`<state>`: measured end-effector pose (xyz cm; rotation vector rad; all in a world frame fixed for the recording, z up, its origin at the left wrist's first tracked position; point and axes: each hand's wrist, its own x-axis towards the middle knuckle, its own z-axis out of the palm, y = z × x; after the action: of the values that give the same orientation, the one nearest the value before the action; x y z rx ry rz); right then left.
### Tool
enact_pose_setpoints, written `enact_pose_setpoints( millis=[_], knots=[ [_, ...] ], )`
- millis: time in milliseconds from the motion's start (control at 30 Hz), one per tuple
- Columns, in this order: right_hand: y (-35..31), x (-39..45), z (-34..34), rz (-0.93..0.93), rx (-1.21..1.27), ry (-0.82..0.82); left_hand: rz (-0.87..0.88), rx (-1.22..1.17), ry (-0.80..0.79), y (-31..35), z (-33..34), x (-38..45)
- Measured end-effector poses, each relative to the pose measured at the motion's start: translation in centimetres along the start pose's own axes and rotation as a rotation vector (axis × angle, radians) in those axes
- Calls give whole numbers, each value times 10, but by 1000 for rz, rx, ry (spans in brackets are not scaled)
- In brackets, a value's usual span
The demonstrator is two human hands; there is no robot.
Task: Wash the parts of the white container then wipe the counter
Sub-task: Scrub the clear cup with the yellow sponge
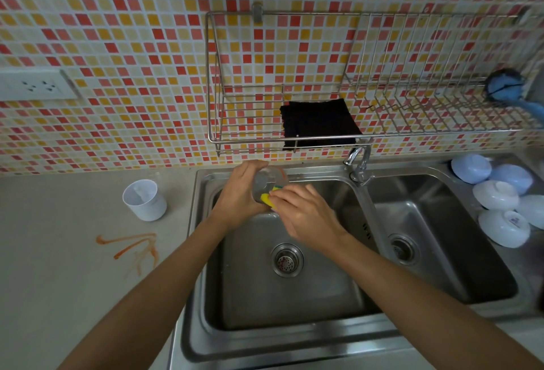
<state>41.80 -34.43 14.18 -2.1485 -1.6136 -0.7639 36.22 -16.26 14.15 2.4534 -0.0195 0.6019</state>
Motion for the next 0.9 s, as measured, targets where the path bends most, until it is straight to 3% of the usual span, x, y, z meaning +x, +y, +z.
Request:
enact_pose_setpoints(
  millis=[200,300,467,633,767,900],
  knots=[
    [24,7,-16,-93,-140,-229,85,59,-81,-1,-4,-1],
    [20,9,-18,-15,-144,-221,79,19,-107,1,-8,7],
    [0,10,-19,153,90,-221,91,21,-168,-6,-13,17],
    [26,22,-28,-58,-169,-431,77,35,-189,-2,-6,12],
    [31,38,-34,-44,-269,-406,73,-22,-169,1,-10,23],
    [21,23,-28,-6,-74,-371,95,-25,-211,-2,-17,25]
  ],
)
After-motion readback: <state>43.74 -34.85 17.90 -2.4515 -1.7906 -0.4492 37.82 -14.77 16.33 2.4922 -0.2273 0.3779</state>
